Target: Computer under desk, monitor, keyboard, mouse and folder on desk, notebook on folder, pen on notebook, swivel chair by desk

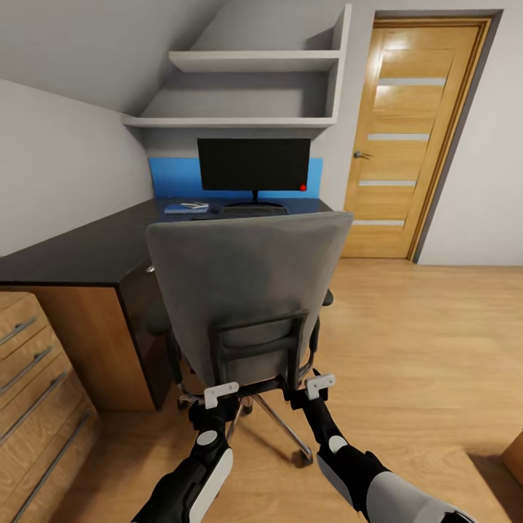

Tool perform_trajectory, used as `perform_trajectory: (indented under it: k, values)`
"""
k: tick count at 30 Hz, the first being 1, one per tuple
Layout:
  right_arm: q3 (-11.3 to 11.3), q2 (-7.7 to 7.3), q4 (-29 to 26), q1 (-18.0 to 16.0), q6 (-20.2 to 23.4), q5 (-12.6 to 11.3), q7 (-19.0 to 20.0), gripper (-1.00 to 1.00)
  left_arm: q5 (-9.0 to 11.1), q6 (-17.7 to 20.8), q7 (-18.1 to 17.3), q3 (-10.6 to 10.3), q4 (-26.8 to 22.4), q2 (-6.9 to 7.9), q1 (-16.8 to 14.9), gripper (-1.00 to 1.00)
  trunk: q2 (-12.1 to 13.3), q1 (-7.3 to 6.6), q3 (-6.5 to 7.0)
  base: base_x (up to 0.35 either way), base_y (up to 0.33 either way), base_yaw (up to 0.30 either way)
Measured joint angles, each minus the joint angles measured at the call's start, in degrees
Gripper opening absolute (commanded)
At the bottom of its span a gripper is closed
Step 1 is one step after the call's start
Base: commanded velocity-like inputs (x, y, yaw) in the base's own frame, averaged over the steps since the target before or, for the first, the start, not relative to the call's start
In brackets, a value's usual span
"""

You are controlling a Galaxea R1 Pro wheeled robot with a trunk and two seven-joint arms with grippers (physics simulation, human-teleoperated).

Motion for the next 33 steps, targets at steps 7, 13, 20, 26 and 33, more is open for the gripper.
perform_trajectory:
  k: [7,13,20,26,33]
  values:
    - [-0.06,0.00,0.00,0.00,-0.02,-0.07,-0.03,1.00,0.00,-0.01,-0.02,-0.03,-0.08,-0.07,0.02,1.00,0.00,0.00,0.00,0.265,0.000,0.000]
    - [-0.07,0.00,0.00,0.00,-0.02,-0.07,-0.03,1.00,-0.01,-0.06,-0.02,-0.02,-0.16,-0.07,0.01,1.00,0.00,0.00,0.00,0.265,0.000,0.000]
    - [-0.06,-0.01,-0.01,0.00,-0.02,-0.04,-0.03,1.00,-0.05,-0.06,-0.02,0.00,-0.18,-0.07,0.01,1.00,0.00,0.00,0.00,0.265,0.000,0.000]
    - [-0.02,-0.05,0.01,0.00,-0.01,-0.02,0.00,1.00,-0.09,-0.07,-0.02,-0.07,-0.17,-0.07,0.03,1.00,0.00,0.00,0.00,0.265,-0.012,0.000]
    - [0.14,-0.07,-0.01,-0.01,0.03,0.28,0.06,1.00,-0.22,-0.09,0.06,-0.19,-0.17,-0.08,0.03,1.00,0.00,0.00,0.00,0.266,-0.162,0.000]
